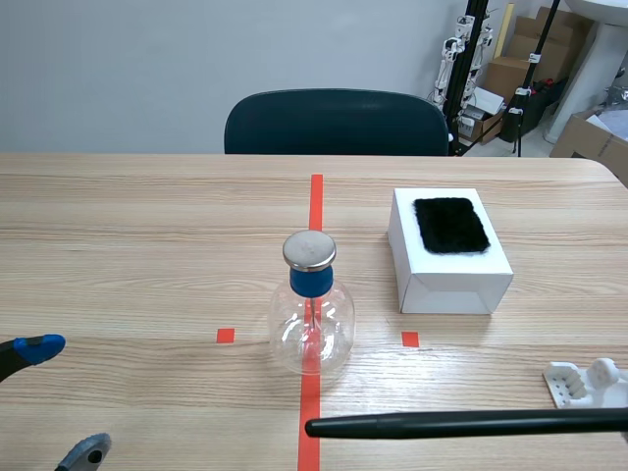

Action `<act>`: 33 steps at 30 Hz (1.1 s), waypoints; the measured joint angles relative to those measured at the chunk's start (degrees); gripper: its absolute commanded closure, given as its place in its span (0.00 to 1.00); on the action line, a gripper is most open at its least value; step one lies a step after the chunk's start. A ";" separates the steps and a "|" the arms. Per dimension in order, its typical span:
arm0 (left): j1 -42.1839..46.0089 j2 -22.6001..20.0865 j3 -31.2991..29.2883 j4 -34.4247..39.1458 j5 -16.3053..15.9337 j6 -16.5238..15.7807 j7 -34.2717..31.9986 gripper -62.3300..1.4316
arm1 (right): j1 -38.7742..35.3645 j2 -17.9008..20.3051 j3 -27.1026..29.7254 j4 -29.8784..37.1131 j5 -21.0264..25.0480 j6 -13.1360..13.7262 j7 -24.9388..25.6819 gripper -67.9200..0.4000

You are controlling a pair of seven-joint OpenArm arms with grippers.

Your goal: Do the electroscope experiment. rub the rod on the fur

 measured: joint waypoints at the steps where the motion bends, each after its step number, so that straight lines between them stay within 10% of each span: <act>1: 0.00 0.00 0.00 0.00 0.00 0.00 0.00 0.00 | 0.00 0.00 0.00 0.00 0.00 0.00 0.00 0.99; 22: 0.00 0.00 0.00 0.00 0.00 0.00 0.00 0.00 | 2.56 -0.57 0.00 0.00 4.81 -1.27 0.39 0.99; 33: 0.00 0.00 0.00 0.00 0.00 0.02 0.00 0.00 | 21.05 -0.79 4.85 0.00 12.00 -1.03 -13.40 0.99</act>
